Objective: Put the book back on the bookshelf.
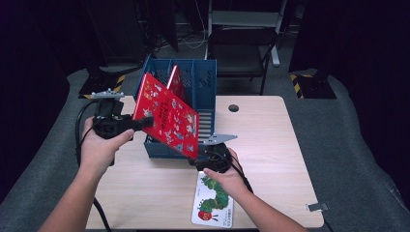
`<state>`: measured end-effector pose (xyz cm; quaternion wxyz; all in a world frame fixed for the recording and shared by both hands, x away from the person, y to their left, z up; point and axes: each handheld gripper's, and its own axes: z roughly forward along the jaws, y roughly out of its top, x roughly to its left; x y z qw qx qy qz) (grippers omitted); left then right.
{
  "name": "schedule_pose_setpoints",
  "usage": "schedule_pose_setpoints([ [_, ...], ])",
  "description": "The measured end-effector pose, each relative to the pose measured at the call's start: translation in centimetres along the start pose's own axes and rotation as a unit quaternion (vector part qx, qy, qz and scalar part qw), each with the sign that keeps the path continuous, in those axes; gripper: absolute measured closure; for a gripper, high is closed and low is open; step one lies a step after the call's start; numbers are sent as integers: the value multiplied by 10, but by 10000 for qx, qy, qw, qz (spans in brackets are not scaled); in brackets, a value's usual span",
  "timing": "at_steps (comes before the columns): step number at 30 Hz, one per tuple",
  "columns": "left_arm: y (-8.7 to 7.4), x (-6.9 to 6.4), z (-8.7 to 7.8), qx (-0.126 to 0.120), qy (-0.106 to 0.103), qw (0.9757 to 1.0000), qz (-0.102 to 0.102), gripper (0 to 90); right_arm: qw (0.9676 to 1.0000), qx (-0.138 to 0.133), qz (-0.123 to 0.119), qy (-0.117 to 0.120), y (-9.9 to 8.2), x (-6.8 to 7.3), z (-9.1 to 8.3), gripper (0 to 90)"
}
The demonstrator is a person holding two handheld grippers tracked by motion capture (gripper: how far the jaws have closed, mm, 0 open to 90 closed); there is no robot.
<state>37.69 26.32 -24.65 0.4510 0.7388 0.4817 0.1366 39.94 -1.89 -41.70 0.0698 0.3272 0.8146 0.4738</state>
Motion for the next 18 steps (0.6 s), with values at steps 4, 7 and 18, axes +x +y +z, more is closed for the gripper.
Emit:
schedule_pose_setpoints([
  [4,1,3,0,-2,21,10000,-6,623,10000,4,-1,-14,3,-1,5,453],
  [7,2,4,0,-11,45,10000,-50,629,10000,18,33,-19,5,0,8,453],
  [18,6,9,0,-59,156,9998,-94,640,10000,52,-55,-13,13,-3,21,455],
])
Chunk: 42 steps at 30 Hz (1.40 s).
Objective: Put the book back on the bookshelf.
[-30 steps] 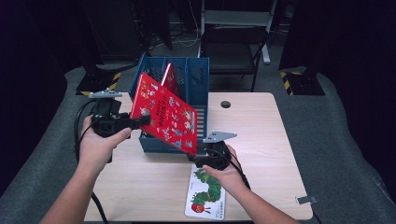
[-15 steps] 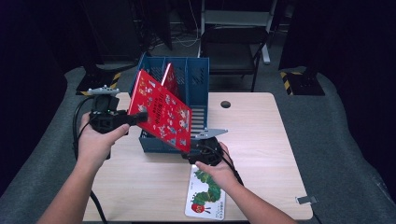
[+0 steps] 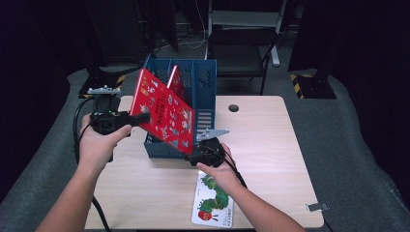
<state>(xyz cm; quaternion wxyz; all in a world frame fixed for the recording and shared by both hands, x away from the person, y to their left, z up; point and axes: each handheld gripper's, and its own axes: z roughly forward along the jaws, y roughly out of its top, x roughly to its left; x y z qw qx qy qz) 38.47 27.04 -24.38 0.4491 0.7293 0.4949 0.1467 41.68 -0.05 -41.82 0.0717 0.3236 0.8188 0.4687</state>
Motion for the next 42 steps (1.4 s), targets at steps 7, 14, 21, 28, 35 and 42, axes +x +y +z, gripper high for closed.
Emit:
schedule_pose_setpoints([
  [7,3,1,1,21,92,9999,-54,647,10000,-3,-34,-8,5,-3,8,455],
  [14,6,3,3,6,108,9999,-119,657,10000,-30,-33,10,8,-5,16,456],
  [21,10,3,8,-13,186,9997,-160,669,10000,-32,8,-29,10,-9,20,457],
  [28,14,2,13,-34,239,9993,-298,675,9999,-25,62,-77,13,-13,22,458],
  [35,22,1,17,-18,322,9990,-308,680,9999,-53,71,-96,17,-18,26,458],
  [42,28,-1,22,-23,398,9988,-287,684,9998,-71,126,-109,21,-22,29,458],
])
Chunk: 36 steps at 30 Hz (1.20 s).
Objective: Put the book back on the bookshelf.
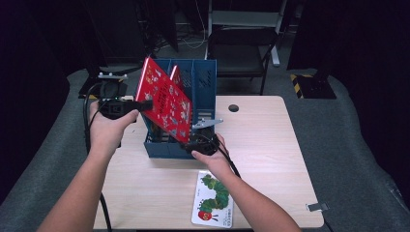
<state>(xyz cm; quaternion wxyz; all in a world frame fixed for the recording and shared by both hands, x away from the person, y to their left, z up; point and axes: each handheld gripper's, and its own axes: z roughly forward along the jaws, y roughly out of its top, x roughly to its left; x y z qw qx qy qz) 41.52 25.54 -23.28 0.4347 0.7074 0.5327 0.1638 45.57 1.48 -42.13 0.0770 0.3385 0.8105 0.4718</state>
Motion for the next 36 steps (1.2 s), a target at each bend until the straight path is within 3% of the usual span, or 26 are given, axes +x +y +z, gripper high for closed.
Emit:
schedule_pose_setpoints([
  [9,6,-1,3,15,90,10000,4,689,9999,37,-49,-87,7,-4,4,459],
  [36,15,2,22,131,328,9992,-160,722,9992,159,152,-328,14,-16,23,465],
])
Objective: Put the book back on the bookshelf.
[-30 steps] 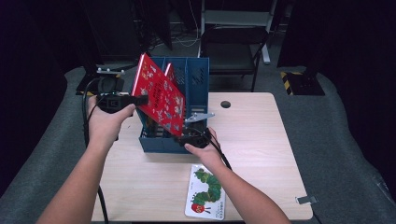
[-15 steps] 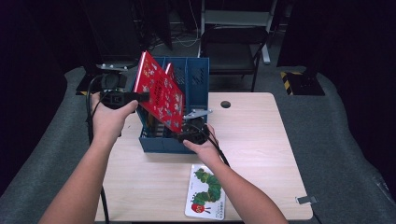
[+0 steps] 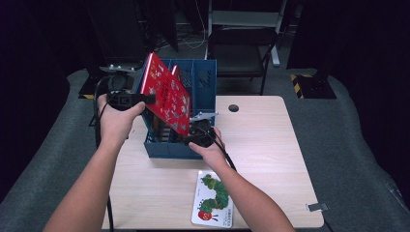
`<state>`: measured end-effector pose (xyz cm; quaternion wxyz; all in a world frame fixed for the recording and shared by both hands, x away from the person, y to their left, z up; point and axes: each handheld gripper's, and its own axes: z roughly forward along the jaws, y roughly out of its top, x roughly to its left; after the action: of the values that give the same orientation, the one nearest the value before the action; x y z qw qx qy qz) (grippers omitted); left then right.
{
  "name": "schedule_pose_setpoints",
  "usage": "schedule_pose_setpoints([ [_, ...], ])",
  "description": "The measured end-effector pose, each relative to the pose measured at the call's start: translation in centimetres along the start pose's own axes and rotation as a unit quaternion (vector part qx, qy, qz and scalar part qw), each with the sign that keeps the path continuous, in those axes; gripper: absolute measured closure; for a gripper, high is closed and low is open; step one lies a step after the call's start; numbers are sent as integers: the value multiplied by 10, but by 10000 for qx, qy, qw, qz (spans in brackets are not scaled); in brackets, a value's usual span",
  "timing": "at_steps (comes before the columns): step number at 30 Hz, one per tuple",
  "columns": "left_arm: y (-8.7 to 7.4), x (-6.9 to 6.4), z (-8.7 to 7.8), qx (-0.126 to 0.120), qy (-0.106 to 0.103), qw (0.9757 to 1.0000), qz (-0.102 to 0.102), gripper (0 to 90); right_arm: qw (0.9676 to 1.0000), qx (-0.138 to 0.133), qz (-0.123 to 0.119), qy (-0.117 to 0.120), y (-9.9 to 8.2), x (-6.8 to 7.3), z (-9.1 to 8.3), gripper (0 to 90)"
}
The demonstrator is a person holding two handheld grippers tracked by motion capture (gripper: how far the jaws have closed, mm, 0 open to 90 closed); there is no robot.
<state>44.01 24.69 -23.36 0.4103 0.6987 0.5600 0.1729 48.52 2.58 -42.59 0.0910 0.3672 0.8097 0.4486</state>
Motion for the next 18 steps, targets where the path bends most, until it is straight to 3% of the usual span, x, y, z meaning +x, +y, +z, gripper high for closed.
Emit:
schedule_pose_setpoints([
  [4,1,1,0,37,38,10000,-52,732,10000,-6,-1,2,1,1,3,465],
  [7,2,0,0,84,68,9999,41,734,10000,-8,-26,20,2,1,5,465],
  [18,6,-2,4,89,170,9998,-106,749,10000,42,28,-61,4,0,8,464],
])
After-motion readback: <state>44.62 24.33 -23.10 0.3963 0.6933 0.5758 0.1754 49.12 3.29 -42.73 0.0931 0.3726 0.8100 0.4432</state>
